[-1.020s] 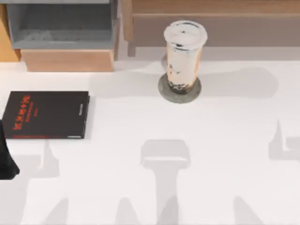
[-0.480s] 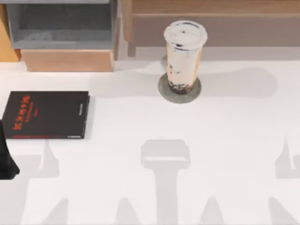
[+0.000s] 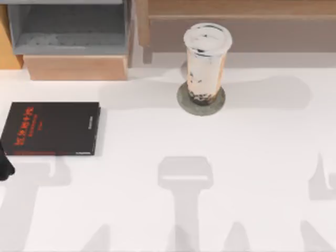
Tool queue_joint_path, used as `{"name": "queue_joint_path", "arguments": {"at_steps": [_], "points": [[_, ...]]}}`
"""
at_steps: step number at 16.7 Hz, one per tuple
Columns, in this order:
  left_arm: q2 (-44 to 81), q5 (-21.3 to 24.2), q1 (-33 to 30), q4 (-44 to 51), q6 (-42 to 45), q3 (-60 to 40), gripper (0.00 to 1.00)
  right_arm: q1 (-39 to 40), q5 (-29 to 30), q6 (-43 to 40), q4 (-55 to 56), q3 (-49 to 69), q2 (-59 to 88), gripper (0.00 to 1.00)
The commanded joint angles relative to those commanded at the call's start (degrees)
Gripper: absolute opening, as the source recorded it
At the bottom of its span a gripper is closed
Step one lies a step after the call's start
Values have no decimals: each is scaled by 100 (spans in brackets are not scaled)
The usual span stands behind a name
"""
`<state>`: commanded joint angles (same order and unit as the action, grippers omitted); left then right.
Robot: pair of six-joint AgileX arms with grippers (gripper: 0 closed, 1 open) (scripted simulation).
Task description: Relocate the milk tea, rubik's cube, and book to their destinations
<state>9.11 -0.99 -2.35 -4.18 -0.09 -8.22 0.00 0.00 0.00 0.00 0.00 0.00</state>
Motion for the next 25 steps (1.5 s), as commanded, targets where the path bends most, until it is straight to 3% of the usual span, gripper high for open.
{"name": "queue_joint_path", "arguments": {"at_steps": [4, 15, 20, 25], "points": [[1812, -188, -353, -682, -19, -1348, 100, 0, 0, 0, 0, 0, 0, 100], [8618, -968, -1199, -2732, -25, -5435, 100, 0, 0, 0, 0, 0, 0, 100], [9983, -1224, -1326, -3232, -25, -6401, 100, 0, 0, 0, 0, 0, 0, 100], [10104, -1251, -1335, -3281, -26, -6494, 100, 0, 0, 0, 0, 0, 0, 100]]}}
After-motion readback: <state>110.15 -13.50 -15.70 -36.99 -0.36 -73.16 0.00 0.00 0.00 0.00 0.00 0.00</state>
